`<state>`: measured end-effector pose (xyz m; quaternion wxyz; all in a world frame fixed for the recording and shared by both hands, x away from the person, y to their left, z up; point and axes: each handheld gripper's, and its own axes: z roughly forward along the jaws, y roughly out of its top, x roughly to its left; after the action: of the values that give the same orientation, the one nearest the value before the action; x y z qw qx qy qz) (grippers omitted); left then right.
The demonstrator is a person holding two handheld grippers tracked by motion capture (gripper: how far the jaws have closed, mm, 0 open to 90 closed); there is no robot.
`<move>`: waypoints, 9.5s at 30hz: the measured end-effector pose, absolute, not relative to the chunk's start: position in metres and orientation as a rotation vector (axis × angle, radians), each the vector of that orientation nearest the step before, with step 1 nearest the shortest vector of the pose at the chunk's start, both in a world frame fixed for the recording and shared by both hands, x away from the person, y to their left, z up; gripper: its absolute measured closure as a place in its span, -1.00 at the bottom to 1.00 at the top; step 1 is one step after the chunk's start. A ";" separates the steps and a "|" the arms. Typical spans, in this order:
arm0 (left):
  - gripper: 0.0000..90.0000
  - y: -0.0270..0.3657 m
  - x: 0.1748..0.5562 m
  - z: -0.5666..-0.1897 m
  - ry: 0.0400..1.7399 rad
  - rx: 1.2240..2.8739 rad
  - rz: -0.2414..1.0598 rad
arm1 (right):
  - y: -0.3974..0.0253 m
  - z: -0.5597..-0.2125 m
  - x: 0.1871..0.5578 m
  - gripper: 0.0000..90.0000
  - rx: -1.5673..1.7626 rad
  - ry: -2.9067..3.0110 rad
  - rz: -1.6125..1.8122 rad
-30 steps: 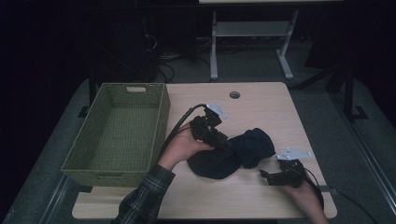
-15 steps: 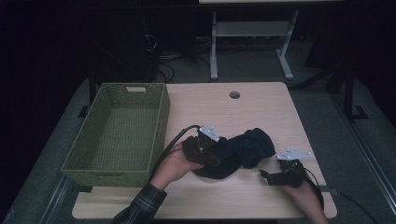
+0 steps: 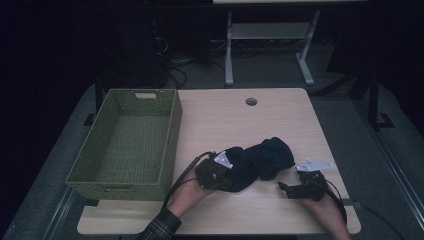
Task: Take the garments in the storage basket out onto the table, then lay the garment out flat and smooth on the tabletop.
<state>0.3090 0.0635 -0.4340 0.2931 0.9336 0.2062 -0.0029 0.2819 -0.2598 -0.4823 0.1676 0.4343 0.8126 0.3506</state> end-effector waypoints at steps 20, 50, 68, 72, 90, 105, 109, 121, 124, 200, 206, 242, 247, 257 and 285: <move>0.98 0.067 0.310 -0.451 0.562 2.479 -0.003 | -0.268 -0.467 0.273 -0.68 1.260 2.330 1.015; 0.98 0.068 0.314 -0.452 0.594 2.467 -0.051 | -0.283 -0.434 0.307 -0.14 1.056 2.387 1.206; 0.98 0.066 0.313 -0.451 0.599 2.473 -0.043 | -0.277 -0.432 0.308 0.72 0.976 2.432 1.214; 0.98 0.066 0.313 -0.451 0.597 2.473 -0.041 | -0.272 -0.421 0.310 0.73 0.952 2.423 1.199; 0.98 0.066 0.314 -0.451 0.589 2.473 -0.040 | -0.258 -0.390 0.335 0.75 0.949 2.437 1.210; 0.98 0.067 0.315 -0.452 0.595 2.469 -0.056 | -0.236 -0.365 0.362 0.76 0.945 2.426 1.204; 0.98 0.067 0.314 -0.452 0.600 2.463 -0.060 | -0.230 -0.360 0.370 0.76 0.947 2.414 1.213; 0.98 0.068 0.316 -0.452 0.594 2.471 -0.068 | -0.210 -0.345 0.398 0.77 0.931 2.395 1.203; 0.98 0.068 0.316 -0.452 0.597 2.471 -0.074 | -0.204 -0.343 0.405 0.77 0.930 2.391 1.191; 0.98 0.070 0.321 -0.453 0.586 2.462 -0.115 | -0.191 -0.387 0.415 0.99 1.089 2.369 1.153; 0.98 0.070 0.321 -0.453 0.582 2.464 -0.117 | -0.192 -0.397 0.394 0.99 1.047 2.413 1.165; 1.00 0.074 0.345 -0.410 0.670 2.432 0.040 | -0.173 -0.470 0.356 1.00 1.061 2.558 1.095; 1.00 0.076 0.369 -0.400 0.766 2.376 0.136 | -0.175 -0.469 0.355 1.00 1.058 2.561 1.095; 1.00 0.085 0.417 -0.421 0.996 2.382 0.247 | -0.182 -0.469 0.355 1.00 1.064 2.570 1.090; 1.00 0.084 0.390 -0.448 0.941 2.452 0.092 | -0.213 -0.465 0.343 1.00 1.125 2.516 0.962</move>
<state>0.3902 0.0841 -0.4478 0.2542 0.9024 0.3464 0.0338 0.3430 -0.2128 -0.4646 0.1108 0.3830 0.8566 0.3276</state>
